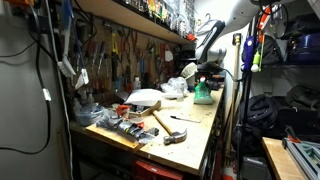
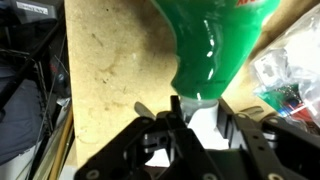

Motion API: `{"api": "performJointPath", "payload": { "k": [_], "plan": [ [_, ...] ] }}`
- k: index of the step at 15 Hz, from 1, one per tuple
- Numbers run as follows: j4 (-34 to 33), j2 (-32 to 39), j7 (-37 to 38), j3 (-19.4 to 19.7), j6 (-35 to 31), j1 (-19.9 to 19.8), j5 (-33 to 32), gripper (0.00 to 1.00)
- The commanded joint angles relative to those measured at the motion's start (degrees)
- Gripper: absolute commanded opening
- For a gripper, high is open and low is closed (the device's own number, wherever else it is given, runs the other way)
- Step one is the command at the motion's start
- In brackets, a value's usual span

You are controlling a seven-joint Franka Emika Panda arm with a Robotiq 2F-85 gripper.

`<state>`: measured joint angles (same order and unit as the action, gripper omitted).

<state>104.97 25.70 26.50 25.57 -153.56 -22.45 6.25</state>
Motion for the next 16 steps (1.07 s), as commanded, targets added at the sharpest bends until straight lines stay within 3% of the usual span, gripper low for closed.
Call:
{"api": "performJointPath", "payload": {
  "k": [1,9,16],
  "plan": [
    [9.0,-7.0,-0.9,2.6,-8.9,3.2,-3.4,0.12],
    [20.0,-13.6,-2.4,6.0,-25.8,6.9,-11.1,0.12],
    [27.9,-16.6,-5.8,8.4,-42.0,8.0,-13.7,0.12]
  ]
}}
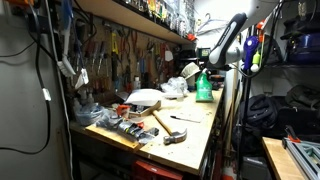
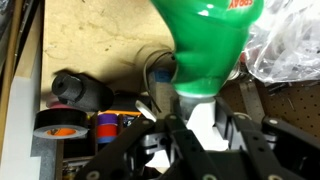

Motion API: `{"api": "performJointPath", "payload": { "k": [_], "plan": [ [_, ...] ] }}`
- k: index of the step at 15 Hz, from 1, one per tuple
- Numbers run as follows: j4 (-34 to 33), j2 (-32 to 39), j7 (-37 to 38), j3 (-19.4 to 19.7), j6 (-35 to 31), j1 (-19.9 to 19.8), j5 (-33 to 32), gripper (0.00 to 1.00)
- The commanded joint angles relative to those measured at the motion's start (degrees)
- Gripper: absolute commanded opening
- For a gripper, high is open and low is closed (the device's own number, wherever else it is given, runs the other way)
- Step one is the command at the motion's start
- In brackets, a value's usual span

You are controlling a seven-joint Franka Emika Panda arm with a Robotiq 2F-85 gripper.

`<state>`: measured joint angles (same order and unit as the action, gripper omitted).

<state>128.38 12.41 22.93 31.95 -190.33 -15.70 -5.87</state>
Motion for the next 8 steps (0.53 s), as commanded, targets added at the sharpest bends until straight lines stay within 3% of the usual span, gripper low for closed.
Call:
{"api": "performJointPath", "payload": {
  "k": [1,2,3,6,7,8],
  "plan": [
    [5.5,-3.8,-3.0,2.0,-7.0,1.2,-1.6,0.12],
    [6.4,-4.0,-3.9,2.1,-8.8,1.2,-1.4,0.12],
    [7.1,-4.5,-9.7,-2.4,-10.4,-2.2,4.1,0.12],
    [9.6,-5.6,-13.8,-4.8,-14.7,-3.5,6.0,0.12],
    [10.4,-5.7,-11.9,-2.3,-16.0,-1.2,3.3,0.12],
    [11.3,-6.1,-12.7,-2.8,-17.2,-1.3,2.9,0.12]
  ]
}}
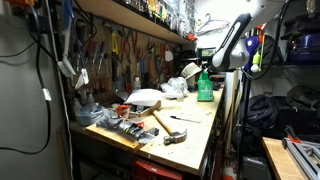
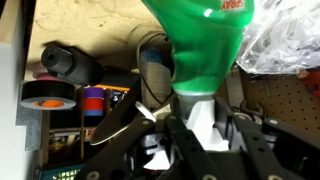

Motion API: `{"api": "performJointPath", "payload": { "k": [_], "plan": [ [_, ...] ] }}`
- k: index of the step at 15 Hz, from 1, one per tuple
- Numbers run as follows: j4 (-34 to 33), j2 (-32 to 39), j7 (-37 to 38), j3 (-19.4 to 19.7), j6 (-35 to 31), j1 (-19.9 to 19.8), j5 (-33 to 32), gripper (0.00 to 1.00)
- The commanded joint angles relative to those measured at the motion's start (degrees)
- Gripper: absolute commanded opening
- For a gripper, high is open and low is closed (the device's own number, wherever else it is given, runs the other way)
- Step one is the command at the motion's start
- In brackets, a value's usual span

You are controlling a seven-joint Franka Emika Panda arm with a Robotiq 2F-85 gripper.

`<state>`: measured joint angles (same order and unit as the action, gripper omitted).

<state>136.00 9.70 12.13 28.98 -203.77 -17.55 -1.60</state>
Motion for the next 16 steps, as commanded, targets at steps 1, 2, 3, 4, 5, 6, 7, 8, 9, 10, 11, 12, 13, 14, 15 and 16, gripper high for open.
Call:
{"api": "performJointPath", "payload": {
  "k": [1,2,3,4,5,6,7,8,9,10,11,12,13,14,15,16],
  "plan": [
    [4.5,-3.7,-2.0,0.1,-5.4,0.6,-1.9,0.12],
    [5.3,-3.9,-2.1,-0.1,-6.7,0.5,-2.6,0.12],
    [6.2,-4.3,-1.9,-0.4,-8.0,0.3,-3.9,0.12],
    [7.0,-4.6,-1.5,-0.6,-9.4,0.1,-5.2,0.12],
    [7.8,-5.0,-0.9,-0.9,-10.7,-0.2,-6.9,0.12],
    [8.6,-5.1,-0.4,-1.0,-12.7,-0.5,-8.9,0.12],
    [9.2,-5.2,-0.3,-1.0,-14.4,-0.6,-10.4,0.12],
    [9.7,-5.1,0.2,-1.0,-16.9,-0.6,-11.8,0.12],
    [10.1,-5.0,0.3,-0.9,-18.9,-0.6,-12.8,0.12],
    [10.5,-4.8,0.6,-0.9,-22.1,-0.5,-13.9,0.12],
    [10.7,-4.5,0.7,-0.9,-24.2,-0.4,-14.8,0.12],
    [10.9,-4.1,0.7,-0.9,-26.4,-0.3,-15.8,0.12],
    [11.1,-4.1,-0.2,-4.2,-27.9,-3.3,-16.0,0.12],
    [11.2,-3.8,0.4,-4.6,-29.2,-3.7,-17.4,0.12],
    [11.3,-3.9,1.5,-5.3,-28.9,-4.5,-19.2,0.12],
    [10.7,-2.4,-0.6,-5.9,-26.6,-4.0,-15.4,0.37]
  ]
}}
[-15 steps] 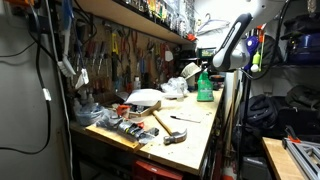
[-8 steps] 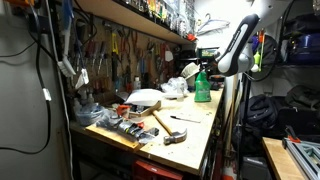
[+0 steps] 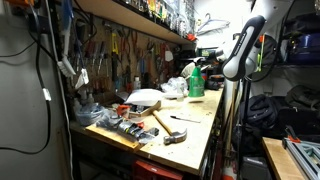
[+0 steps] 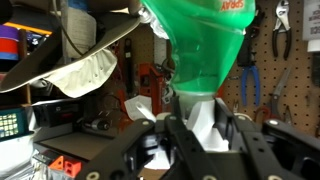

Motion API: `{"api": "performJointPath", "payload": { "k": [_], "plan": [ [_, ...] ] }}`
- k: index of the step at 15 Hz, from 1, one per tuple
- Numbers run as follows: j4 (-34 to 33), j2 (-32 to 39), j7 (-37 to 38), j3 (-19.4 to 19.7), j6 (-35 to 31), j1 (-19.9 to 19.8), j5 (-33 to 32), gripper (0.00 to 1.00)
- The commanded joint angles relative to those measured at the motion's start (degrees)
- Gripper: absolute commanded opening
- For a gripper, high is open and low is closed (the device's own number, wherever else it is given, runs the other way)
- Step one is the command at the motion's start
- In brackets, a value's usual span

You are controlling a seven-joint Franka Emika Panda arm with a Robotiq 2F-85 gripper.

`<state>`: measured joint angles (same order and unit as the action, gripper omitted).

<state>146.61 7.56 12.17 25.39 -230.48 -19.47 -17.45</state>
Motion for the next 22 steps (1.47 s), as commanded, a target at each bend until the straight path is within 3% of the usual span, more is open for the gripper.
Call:
{"api": "performJointPath", "payload": {
  "k": [1,7,8,14,21,22],
  "plan": [
    [0.2,-0.2,-0.2,-2.8,0.0,-2.4,-0.4,0.37],
    [0.5,-0.2,0.0,-3.2,-0.1,-3.0,-1.2,0.37],
    [0.5,-0.2,0.0,-3.2,-0.1,-3.0,-1.2,0.12],
    [-1.1,3.9,-4.4,-5.8,-4.5,-2.7,-0.6,0.12],
    [-3.4,7.8,-6.6,-6.9,-14.8,-3.3,-1.4,0.12],
    [-5.3,6.1,-6.2,-7.0,-11.3,-3.0,-1.6,0.12]
  ]
}}
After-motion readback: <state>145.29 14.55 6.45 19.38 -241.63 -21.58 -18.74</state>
